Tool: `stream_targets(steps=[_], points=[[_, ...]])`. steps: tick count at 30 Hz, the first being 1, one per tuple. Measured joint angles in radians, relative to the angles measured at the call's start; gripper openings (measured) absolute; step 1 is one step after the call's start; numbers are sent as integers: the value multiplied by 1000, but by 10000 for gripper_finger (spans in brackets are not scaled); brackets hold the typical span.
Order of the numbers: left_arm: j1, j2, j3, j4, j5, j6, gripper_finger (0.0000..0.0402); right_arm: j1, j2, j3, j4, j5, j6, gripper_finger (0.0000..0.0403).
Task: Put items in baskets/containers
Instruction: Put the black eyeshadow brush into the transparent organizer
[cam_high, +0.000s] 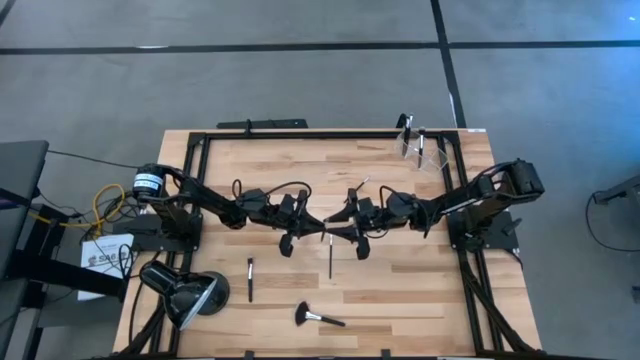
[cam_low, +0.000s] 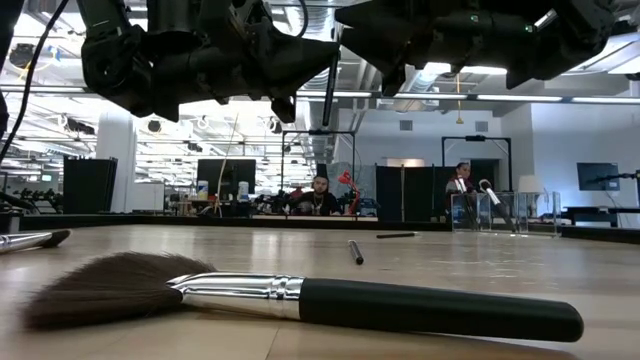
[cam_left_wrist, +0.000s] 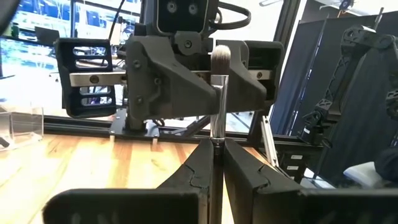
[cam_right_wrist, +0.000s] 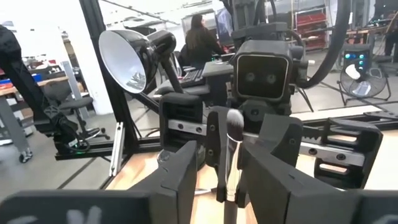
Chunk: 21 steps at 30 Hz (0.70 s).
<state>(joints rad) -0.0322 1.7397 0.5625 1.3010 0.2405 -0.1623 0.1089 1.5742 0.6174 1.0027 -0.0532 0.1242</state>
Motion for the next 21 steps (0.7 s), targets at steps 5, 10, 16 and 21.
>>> stream_targets(steps=[5,10,16,21], points=[[0,0,0,0,1,-3,24,-2,0,0,1,2,-2,59],[0,0,1,1,4,-5,24,-7,0,0,0,0,-4,11],[0,0,1,1,0,-10,24,-7,0,0,0,2,-3,18],[2,0,1,0,-16,-32,36,-7,0,0,0,4,-18,10]])
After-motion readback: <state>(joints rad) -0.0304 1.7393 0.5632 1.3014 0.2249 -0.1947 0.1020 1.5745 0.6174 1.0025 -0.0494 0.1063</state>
